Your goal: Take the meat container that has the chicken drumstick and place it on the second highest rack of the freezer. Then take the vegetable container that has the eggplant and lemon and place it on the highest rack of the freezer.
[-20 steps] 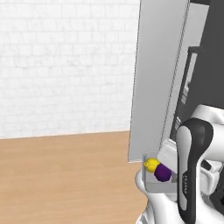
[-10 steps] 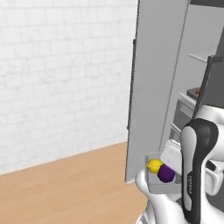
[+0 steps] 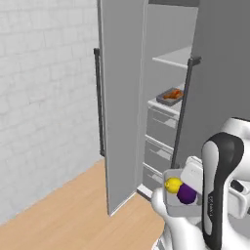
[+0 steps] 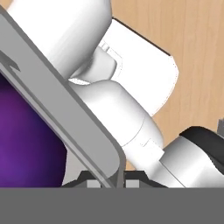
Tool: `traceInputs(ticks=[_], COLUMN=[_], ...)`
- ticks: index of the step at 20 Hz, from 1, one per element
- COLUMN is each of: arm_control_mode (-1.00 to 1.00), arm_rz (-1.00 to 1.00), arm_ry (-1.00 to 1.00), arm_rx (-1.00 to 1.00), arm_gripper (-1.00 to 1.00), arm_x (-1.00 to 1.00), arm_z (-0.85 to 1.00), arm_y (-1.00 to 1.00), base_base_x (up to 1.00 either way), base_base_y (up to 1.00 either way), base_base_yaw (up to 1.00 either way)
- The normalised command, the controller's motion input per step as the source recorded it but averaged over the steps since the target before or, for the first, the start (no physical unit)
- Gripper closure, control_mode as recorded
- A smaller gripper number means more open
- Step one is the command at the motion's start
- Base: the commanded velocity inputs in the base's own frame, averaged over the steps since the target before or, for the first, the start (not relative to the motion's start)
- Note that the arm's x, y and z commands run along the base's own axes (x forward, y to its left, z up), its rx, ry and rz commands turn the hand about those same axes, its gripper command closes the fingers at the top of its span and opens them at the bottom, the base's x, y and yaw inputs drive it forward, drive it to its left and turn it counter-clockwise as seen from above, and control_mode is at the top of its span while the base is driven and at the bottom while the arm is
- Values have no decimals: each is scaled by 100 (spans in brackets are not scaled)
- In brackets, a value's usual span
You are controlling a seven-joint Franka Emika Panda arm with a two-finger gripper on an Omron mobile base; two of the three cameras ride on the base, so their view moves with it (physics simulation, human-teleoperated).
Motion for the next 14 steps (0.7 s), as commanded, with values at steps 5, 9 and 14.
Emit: traceInputs(ticks=[5, 9, 14], arm_control_mode=[100, 100, 100], arm_rz=[0, 0, 0], arm_ry=[0, 0, 0], arm_rx=[0, 0, 0], arm_gripper=[100, 100, 100], arm_x=[0, 0, 0], arm_z=[0, 0, 0], arm_y=[0, 0, 0], base_base_x=[49, 14, 30], base_base_y=[17, 0, 6], base_base_yaw=[-36, -40, -29])
